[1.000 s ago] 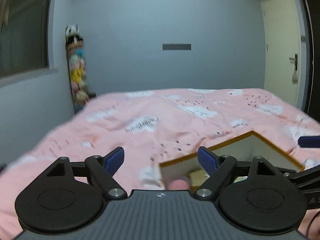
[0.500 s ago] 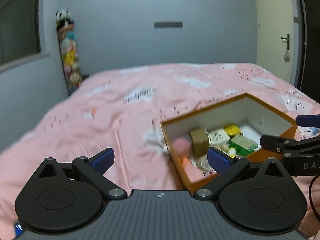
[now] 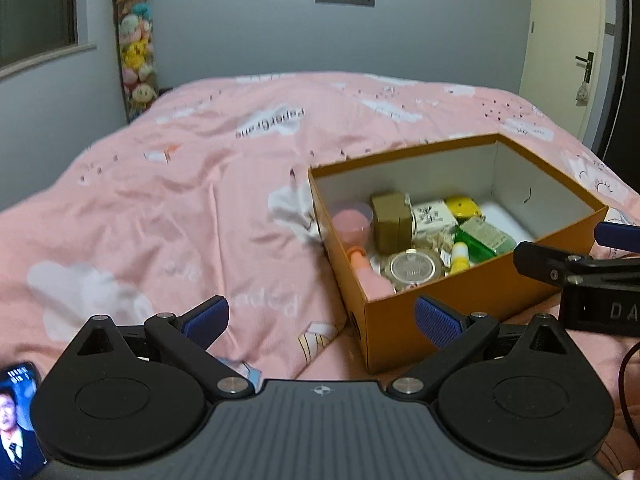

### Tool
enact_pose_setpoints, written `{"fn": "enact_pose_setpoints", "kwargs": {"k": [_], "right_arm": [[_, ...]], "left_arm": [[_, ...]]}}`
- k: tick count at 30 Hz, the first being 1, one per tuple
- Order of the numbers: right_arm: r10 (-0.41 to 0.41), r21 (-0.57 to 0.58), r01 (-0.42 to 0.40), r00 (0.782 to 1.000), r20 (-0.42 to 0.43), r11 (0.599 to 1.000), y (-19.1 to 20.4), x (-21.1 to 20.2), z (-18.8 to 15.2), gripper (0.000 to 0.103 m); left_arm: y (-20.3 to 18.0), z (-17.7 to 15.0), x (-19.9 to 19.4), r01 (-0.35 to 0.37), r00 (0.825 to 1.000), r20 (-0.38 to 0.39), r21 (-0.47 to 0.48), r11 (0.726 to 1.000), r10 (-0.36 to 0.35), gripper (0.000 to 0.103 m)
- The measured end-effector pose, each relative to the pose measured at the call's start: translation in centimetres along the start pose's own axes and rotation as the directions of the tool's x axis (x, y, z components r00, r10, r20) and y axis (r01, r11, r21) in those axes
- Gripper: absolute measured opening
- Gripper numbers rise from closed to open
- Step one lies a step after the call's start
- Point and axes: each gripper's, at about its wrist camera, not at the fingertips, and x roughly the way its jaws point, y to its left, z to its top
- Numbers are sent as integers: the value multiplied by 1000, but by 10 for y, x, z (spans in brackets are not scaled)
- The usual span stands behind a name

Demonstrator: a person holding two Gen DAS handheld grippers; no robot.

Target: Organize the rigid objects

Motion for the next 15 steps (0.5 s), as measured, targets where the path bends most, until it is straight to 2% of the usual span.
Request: {"fn": "enact_pose_setpoints", "kwargs": {"k": [7, 15], "right_arm": [[1, -28, -2, 1000, -27, 1000, 5, 7, -2, 100], [5, -19, -6, 999, -40, 1000, 2, 9, -2, 100]], "left_arm": [[2, -3, 6, -13, 999, -43, -16, 1000, 12, 103], [2, -4, 7, -16, 999, -48, -14, 1000, 15, 103]]}}
